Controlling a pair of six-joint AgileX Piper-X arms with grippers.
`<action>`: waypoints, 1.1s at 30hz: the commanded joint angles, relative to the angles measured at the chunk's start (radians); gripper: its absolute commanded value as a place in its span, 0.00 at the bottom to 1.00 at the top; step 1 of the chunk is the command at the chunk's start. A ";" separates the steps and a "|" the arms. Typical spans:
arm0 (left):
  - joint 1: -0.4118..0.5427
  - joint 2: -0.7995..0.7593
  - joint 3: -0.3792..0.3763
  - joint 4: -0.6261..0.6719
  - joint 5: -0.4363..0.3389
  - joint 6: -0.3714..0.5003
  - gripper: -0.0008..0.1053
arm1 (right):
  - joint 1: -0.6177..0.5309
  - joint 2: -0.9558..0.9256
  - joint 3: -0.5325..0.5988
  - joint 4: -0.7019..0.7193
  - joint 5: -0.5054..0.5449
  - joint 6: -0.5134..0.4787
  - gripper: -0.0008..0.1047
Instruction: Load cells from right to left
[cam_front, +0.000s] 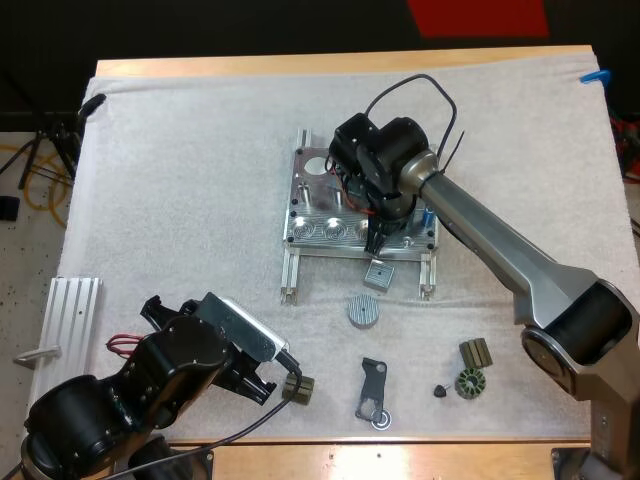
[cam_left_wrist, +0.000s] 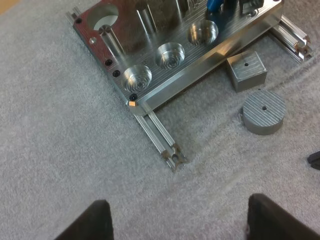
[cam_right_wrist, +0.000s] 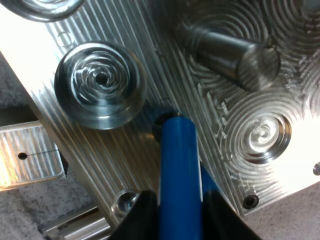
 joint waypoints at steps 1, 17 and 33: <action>-0.005 -0.007 -0.003 0.002 -0.016 -0.002 0.54 | -0.005 0.014 -0.002 0.005 -0.024 0.002 0.01; -0.005 -0.007 -0.003 0.002 -0.016 -0.002 0.54 | -0.005 0.045 -0.002 -0.005 -0.048 0.005 0.01; -0.005 -0.007 -0.003 0.002 -0.016 -0.002 0.54 | -0.005 0.011 -0.006 0.059 0.000 0.018 0.01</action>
